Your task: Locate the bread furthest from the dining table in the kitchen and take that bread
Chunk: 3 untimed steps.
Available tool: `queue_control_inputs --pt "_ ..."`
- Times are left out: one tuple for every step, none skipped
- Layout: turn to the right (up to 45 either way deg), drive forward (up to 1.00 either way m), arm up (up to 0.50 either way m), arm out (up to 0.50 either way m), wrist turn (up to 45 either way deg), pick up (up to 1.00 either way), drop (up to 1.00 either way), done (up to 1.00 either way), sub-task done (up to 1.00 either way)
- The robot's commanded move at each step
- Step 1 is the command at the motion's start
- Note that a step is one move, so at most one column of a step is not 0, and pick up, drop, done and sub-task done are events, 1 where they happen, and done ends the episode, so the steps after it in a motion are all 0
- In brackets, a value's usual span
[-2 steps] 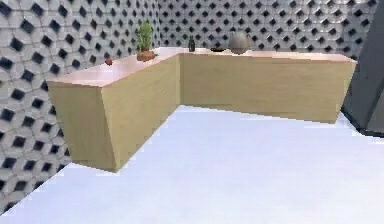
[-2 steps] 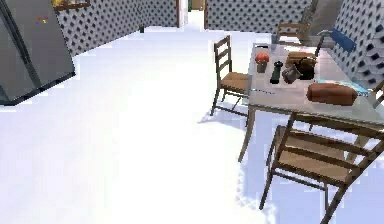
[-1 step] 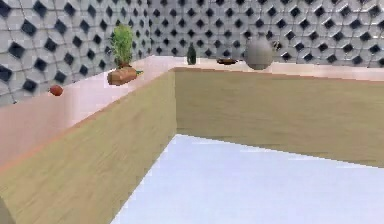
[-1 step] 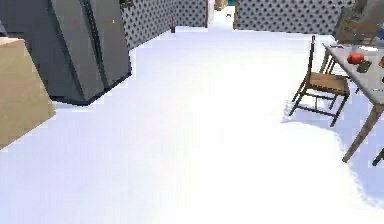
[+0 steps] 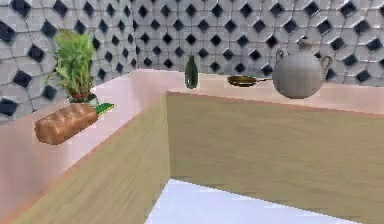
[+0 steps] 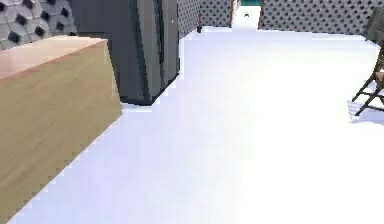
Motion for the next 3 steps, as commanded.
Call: queue_control_inputs --pt "-45.0 0.0 0.0 0.0 0.0 0.0 0.0 0.0 0.0" --pt "-45.0 0.0 0.0 0.0 0.0 0.0 0.0 0.0 0.0" --pt "-30.0 0.0 0.0 0.0 0.0 0.0 0.0 0.0 0.0"
